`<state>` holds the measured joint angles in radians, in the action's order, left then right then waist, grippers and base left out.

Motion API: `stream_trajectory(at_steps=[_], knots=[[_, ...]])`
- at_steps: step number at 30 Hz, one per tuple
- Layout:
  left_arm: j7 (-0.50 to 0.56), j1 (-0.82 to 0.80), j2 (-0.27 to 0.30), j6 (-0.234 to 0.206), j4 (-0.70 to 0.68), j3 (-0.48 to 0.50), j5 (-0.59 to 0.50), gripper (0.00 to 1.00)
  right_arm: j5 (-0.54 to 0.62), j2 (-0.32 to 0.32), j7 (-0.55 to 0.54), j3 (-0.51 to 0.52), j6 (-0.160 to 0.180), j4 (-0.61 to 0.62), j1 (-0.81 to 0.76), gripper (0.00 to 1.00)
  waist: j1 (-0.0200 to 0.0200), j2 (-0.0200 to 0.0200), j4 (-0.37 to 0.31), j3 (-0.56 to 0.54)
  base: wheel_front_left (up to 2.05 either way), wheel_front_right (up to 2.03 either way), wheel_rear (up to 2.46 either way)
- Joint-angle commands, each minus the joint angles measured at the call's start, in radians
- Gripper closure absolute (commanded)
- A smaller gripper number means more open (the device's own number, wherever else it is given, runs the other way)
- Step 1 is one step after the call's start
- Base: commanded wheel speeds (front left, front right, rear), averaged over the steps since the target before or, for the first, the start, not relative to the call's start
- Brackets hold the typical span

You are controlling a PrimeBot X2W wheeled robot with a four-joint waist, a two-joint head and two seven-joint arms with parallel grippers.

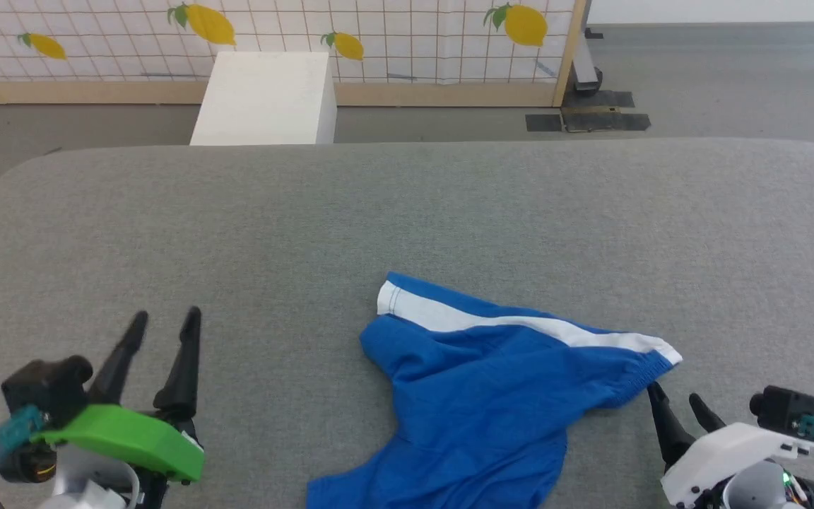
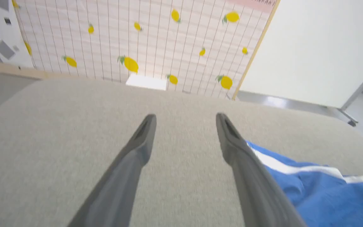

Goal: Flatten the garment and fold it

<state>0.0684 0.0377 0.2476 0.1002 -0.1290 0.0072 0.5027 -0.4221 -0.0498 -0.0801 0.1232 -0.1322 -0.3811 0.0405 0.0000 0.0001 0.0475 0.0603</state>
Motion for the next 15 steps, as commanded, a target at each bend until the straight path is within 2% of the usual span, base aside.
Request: stream_trajectory(at_steps=[1, 4, 6, 11, 15], knots=[[-0.087, -0.016, 0.0, 0.007, 0.027, -0.001, -0.055, 0.0, 0.007, 0.0, -0.026, -0.009, 0.002, 0.024, 0.004, 0.0, 0.0, -0.0001, -0.007, 0.005, 0.0, 0.0, 0.0], [-0.252, -0.022, -0.019, -0.002, 0.09, -0.003, -0.122, 0.0, -0.033, 0.0, -0.11, -0.037, 0.002, 0.114, -0.01, 0.0, 0.0, -0.0001, -0.015, 0.013, 0.0, 0.0, 0.0], [-0.29, -0.022, -0.032, -0.009, 0.12, -0.002, -0.137, 0.0, -0.016, 0.0, -0.184, -0.049, 0.002, 0.175, -0.024, 0.0, 0.0, -0.0001, -0.018, 0.016, 0.0, 0.0, 0.0], [-0.317, -0.028, -0.056, -0.012, 0.165, 0.004, -0.141, 0.0, 0.041, 0.0, -0.362, -0.029, 0.002, 0.265, -0.029, 0.0, 0.0, -0.0001, -0.007, 0.029, 0.0, 0.0, 0.0], [-0.324, -0.037, -0.067, -0.009, 0.182, 0.008, -0.136, 0.0, 0.045, 0.0, -0.416, -0.047, 0.002, 0.279, 0.001, 0.0, 0.0, -0.0001, 0.009, 0.04, 0.0, 0.0, 0.0]])
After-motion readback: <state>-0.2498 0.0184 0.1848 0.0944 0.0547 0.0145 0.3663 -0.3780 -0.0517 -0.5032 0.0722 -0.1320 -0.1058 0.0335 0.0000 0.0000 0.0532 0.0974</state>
